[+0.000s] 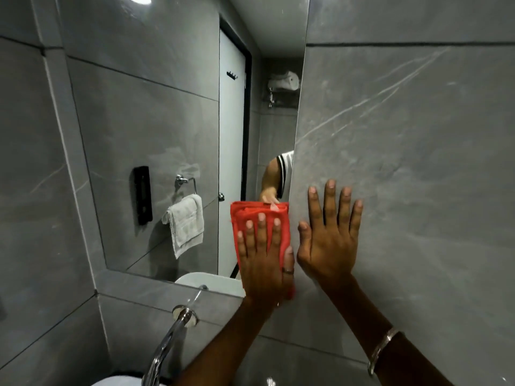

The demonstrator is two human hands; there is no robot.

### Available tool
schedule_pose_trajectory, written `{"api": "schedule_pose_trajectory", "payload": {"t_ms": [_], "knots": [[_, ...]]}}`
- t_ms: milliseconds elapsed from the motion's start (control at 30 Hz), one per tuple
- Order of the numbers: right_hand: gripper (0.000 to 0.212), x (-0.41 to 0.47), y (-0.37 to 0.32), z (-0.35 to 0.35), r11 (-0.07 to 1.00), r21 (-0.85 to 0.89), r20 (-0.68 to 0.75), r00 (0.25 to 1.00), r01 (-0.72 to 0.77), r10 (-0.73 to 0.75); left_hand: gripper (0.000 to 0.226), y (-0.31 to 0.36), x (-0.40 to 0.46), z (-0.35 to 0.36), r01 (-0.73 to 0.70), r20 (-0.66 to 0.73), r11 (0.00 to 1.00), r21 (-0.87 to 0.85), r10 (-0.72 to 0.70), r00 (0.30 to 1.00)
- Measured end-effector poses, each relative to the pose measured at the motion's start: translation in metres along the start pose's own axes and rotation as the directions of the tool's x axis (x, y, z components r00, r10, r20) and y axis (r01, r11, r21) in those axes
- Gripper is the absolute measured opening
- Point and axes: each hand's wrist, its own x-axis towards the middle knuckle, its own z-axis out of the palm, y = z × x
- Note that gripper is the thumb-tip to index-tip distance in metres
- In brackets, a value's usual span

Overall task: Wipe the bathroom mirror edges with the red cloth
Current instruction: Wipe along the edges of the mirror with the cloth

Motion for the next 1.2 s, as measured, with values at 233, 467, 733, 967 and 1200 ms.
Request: {"api": "schedule_pose_trajectory", "payload": {"t_ms": [233, 467, 733, 967, 1200], "knots": [[0.057, 0.031, 0.004, -0.032, 0.991, 0.129, 0.017, 1.0, -0.02, 0.018, 0.068, 0.019, 0.166, -0.031, -0.104, -0.011, 0.994, 0.03, 0.105, 0.994], [0.054, 0.198, 0.016, -0.072, 0.985, 0.166, -0.026, 0.999, 0.037, -0.033, 0.071, 0.042, 0.304, -0.067, -0.193, -0.036, 0.981, 0.026, 0.193, 0.98], [0.066, 0.365, 0.023, -0.1, 0.949, 0.128, 0.08, 0.951, 0.288, -0.3, 0.071, 0.012, 0.391, -0.092, -0.271, -0.061, 0.963, 0.004, 0.27, 0.961], [0.066, 0.437, -0.019, -0.098, 0.856, 0.12, 0.152, 0.843, 0.503, -0.516, 0.072, -0.03, 0.407, -0.097, -0.253, -0.091, 0.967, 0.03, 0.254, 0.963], [0.075, 0.477, -0.071, -0.084, 0.844, 0.076, 0.177, 0.826, 0.531, -0.536, 0.073, -0.098, 0.412, -0.107, -0.118, -0.131, 0.991, 0.056, 0.125, 0.984]]}}
